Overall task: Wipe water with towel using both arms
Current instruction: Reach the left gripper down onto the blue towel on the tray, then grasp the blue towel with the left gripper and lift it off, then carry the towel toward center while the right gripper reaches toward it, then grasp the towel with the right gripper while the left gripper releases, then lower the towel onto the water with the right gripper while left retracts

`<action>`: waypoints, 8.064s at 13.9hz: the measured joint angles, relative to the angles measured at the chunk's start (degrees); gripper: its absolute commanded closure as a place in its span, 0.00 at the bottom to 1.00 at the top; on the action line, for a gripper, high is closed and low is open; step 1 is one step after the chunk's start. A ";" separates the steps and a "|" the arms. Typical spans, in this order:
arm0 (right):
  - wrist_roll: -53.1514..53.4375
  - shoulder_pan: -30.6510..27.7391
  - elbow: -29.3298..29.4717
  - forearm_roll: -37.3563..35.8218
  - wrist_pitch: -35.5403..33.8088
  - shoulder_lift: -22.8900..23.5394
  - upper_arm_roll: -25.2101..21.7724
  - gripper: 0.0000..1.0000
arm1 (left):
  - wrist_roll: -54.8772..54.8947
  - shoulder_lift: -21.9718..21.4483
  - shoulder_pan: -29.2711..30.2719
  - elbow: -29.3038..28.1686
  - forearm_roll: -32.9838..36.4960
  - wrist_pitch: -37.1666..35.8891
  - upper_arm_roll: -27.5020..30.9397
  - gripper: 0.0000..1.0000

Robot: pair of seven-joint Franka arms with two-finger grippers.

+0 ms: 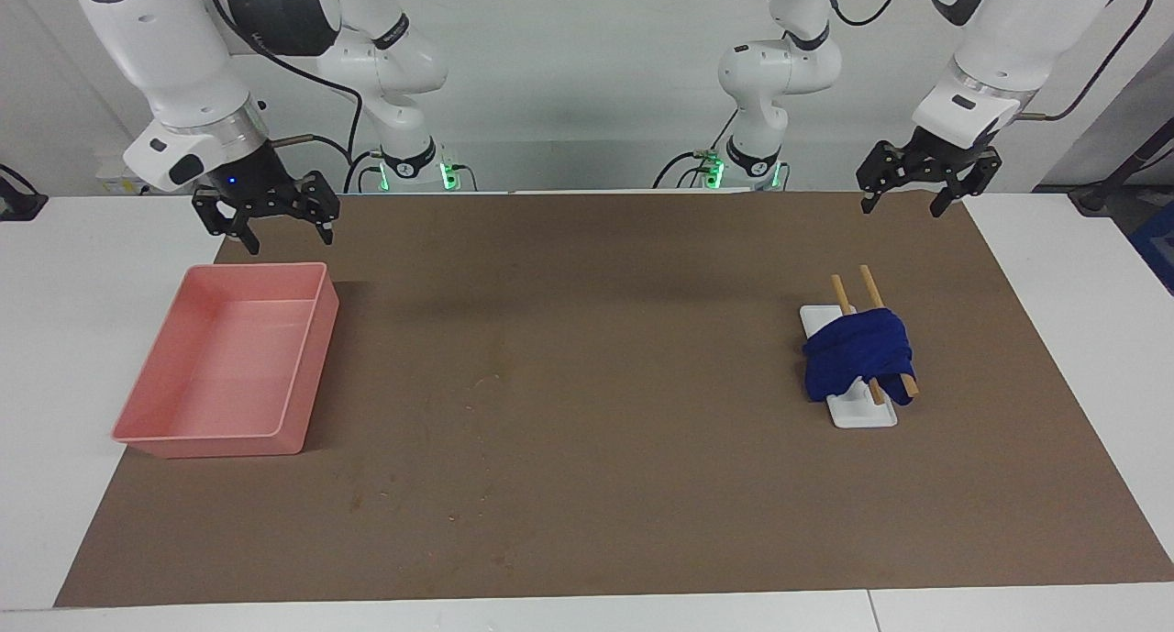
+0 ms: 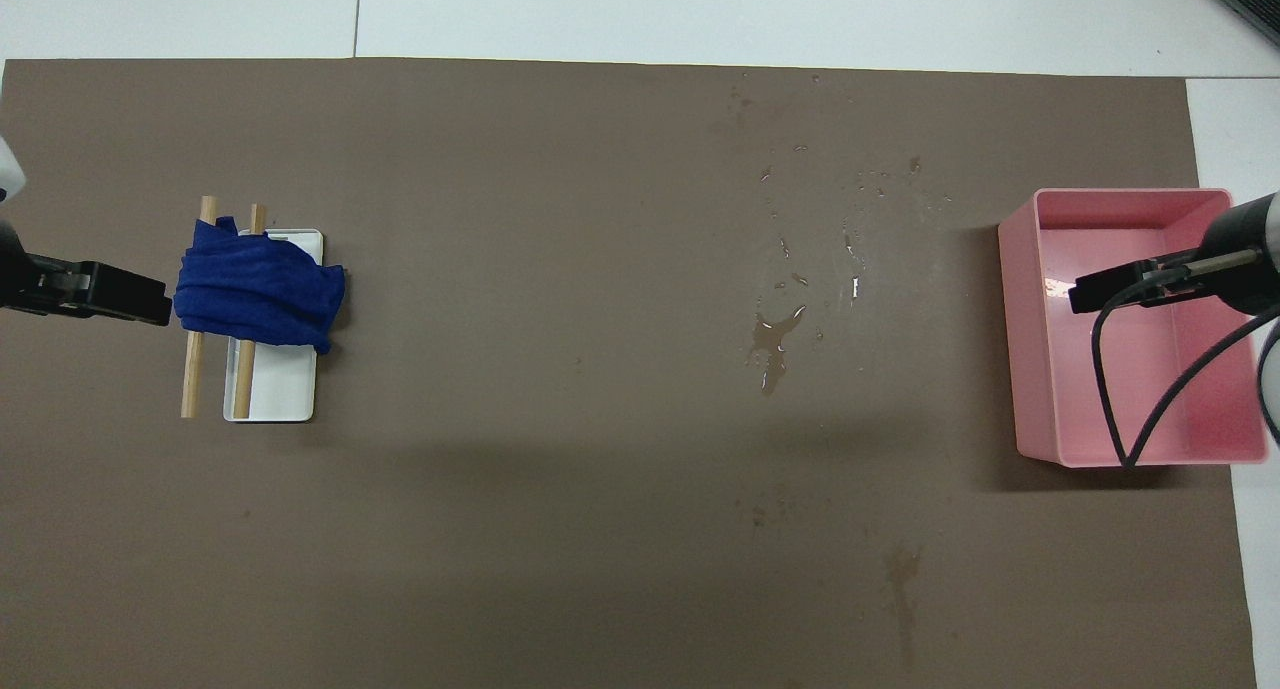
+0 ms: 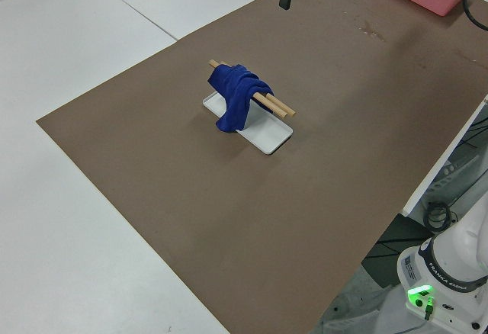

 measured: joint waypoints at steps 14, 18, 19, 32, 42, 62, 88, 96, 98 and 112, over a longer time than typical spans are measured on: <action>0.00 0.00 0.00 0.00 0.00 0.00 0.00 0.00 | 0.00 2.75 2.28 -16.72 4.22 33.67 0.47 0.01; 0.00 0.00 0.00 0.00 0.00 0.00 0.00 0.00 | -2.60 9.02 3.69 -19.43 6.83 42.78 0.63 0.13; 0.00 0.00 0.00 0.00 0.00 0.00 0.00 0.00 | -3.96 9.21 3.70 -21.51 7.88 45.37 0.61 0.16; 0.00 0.00 0.00 0.00 0.00 0.00 0.00 0.00 | -9.00 8.23 3.46 -24.80 10.72 46.15 0.04 0.99; 0.00 0.00 0.00 0.00 0.00 0.00 0.00 0.00 | -15.98 7.16 3.43 -21.23 9.82 37.92 -0.41 1.00; 3.86 5.10 -1.03 5.51 3.06 -0.59 1.29 0.00 | -95.80 5.47 -12.95 -10.69 -47.46 30.98 -5.19 1.00; 56.31 18.57 -14.73 48.90 30.14 3.84 1.31 1.00 | -107.04 3.97 -27.30 -17.66 -50.71 57.22 -5.69 1.00; 41.32 18.37 -14.04 40.54 25.79 3.64 0.88 1.00 | -107.05 3.90 -27.80 -18.57 -50.74 57.31 -5.38 0.00; 39.08 18.55 -14.34 37.33 24.13 3.65 0.98 1.00 | -106.66 3.77 -27.54 -18.15 -49.34 58.06 -4.61 0.00; 10.42 16.41 -29.09 15.90 32.39 8.68 1.06 1.00 | -55.72 4.55 -15.73 -10.90 -0.76 39.92 -3.88 0.00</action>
